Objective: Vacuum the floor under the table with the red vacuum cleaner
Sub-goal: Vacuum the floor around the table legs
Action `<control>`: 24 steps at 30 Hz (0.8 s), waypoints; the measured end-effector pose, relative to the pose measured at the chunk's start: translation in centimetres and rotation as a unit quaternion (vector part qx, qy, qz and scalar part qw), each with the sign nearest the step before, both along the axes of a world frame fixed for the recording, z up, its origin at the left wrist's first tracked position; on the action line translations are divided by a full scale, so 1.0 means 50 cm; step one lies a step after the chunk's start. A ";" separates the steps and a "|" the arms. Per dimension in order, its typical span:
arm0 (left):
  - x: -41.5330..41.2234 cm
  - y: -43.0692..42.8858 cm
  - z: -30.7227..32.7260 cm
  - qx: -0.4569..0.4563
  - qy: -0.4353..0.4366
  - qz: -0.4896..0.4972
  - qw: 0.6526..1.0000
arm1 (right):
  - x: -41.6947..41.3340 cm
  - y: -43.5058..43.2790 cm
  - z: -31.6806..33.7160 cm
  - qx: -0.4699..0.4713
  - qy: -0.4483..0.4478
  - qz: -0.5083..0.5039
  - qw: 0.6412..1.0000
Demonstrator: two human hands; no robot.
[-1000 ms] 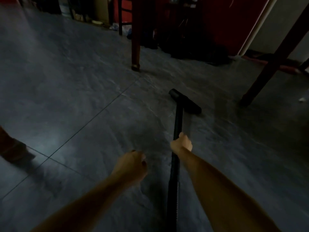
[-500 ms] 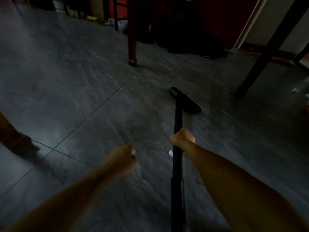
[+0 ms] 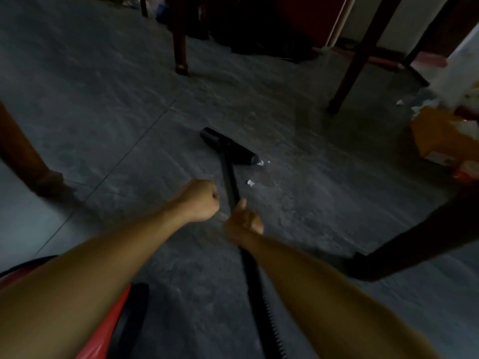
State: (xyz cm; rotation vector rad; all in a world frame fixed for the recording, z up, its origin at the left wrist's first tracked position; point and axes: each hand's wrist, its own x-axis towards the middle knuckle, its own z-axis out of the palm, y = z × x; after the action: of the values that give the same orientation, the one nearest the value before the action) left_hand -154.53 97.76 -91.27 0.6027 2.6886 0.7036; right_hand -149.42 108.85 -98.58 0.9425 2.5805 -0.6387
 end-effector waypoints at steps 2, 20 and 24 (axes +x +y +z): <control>0.009 -0.016 -0.003 0.009 -0.003 -0.004 1.000 | 0.016 0.061 0.025 0.043 -0.019 -0.007 0.999; 0.041 -0.001 -0.069 0.014 0.018 -0.049 0.999 | 0.065 0.016 0.063 0.094 0.052 -0.033 0.994; 0.047 0.001 -0.074 0.025 0.003 -0.061 0.998 | 0.094 0.117 0.066 0.113 0.064 -0.100 0.987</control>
State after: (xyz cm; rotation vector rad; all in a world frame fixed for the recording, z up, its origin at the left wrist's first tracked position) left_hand -152.16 97.81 -94.96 0.7743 2.6197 0.7382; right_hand -144.71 114.70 -95.26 1.2841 2.7370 -0.4756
